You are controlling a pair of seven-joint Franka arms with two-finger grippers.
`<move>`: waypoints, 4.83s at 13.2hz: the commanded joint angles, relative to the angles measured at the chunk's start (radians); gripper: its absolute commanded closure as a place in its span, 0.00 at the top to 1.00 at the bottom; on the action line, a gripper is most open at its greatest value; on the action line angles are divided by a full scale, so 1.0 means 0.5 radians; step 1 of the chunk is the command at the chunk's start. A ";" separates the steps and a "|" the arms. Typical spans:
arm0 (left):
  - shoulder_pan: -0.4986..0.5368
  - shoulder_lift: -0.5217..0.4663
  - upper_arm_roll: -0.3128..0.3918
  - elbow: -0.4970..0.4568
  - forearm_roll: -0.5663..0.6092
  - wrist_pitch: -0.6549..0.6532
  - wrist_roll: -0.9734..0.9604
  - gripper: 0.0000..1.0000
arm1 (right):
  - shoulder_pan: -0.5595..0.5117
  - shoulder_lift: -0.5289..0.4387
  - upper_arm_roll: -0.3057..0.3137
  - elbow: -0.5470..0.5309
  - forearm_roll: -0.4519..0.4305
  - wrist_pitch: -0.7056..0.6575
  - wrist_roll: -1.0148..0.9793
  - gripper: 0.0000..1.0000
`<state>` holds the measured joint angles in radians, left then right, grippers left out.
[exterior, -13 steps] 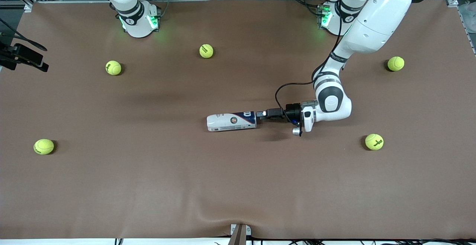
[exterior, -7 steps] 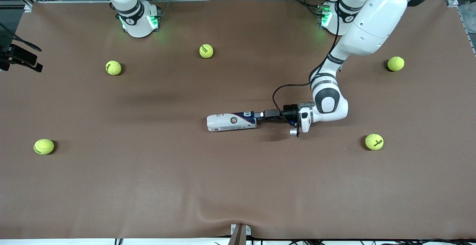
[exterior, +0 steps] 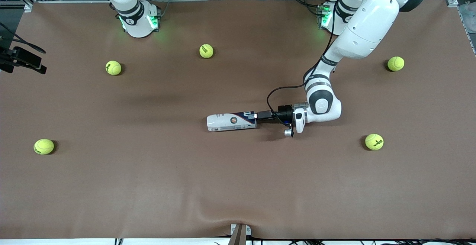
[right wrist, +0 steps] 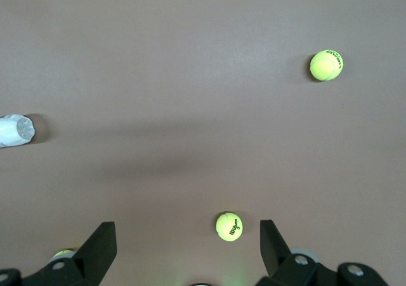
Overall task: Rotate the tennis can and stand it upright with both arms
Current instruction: 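Move the left gripper to the can's open end and grasp it, then lift the can's end with the left gripper, rotating it upright, then lower the upright can onto the table with the left gripper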
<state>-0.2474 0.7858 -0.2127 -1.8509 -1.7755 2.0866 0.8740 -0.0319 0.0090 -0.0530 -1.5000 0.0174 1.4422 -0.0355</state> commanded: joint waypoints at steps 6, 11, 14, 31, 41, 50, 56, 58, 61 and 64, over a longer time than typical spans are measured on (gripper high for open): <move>0.010 0.009 -0.004 0.042 -0.036 0.011 0.047 0.00 | 0.039 0.010 0.011 0.018 0.005 0.009 -0.015 1.00; -0.021 -0.126 -0.001 0.189 0.129 0.017 -0.335 0.00 | 0.024 0.010 0.008 0.018 -0.010 0.006 -0.015 1.00; -0.036 -0.264 0.014 0.293 0.509 0.067 -0.851 0.00 | 0.021 0.010 0.005 0.018 0.002 0.006 -0.012 1.00; -0.324 -0.510 -0.053 0.855 2.933 0.082 -3.345 0.00 | 0.030 0.010 0.005 0.018 0.002 0.006 -0.015 1.00; -0.806 -0.406 -0.019 0.971 3.723 -0.314 -4.189 0.00 | 0.027 0.010 0.005 0.018 -0.007 0.009 -0.015 1.00; -0.818 -0.345 -0.026 0.974 3.775 -0.274 -4.138 0.00 | 0.036 0.013 0.005 0.018 -0.007 0.009 -0.015 1.00; -0.828 -0.332 -0.026 0.974 3.775 -0.222 -4.156 0.07 | 0.036 0.010 0.005 0.018 -0.007 0.006 -0.015 1.00; -0.828 -0.329 -0.026 0.974 3.775 -0.222 -4.159 0.20 | 0.036 0.013 0.005 0.018 -0.007 0.006 -0.015 1.00; -0.828 -0.332 -0.035 0.977 3.775 -0.219 -4.159 0.33 | 0.036 0.013 0.005 0.018 -0.007 0.009 -0.015 1.00; -0.825 -0.338 -0.038 0.978 3.769 -0.197 -4.159 0.38 | 0.036 0.013 0.005 0.018 -0.007 0.006 -0.015 1.00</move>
<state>-0.6545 0.6076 -0.2302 -1.3875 0.0948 1.9864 -1.1953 -0.0150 0.0111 -0.0514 -1.5003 0.0170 1.4460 -0.0359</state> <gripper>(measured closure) 0.634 0.000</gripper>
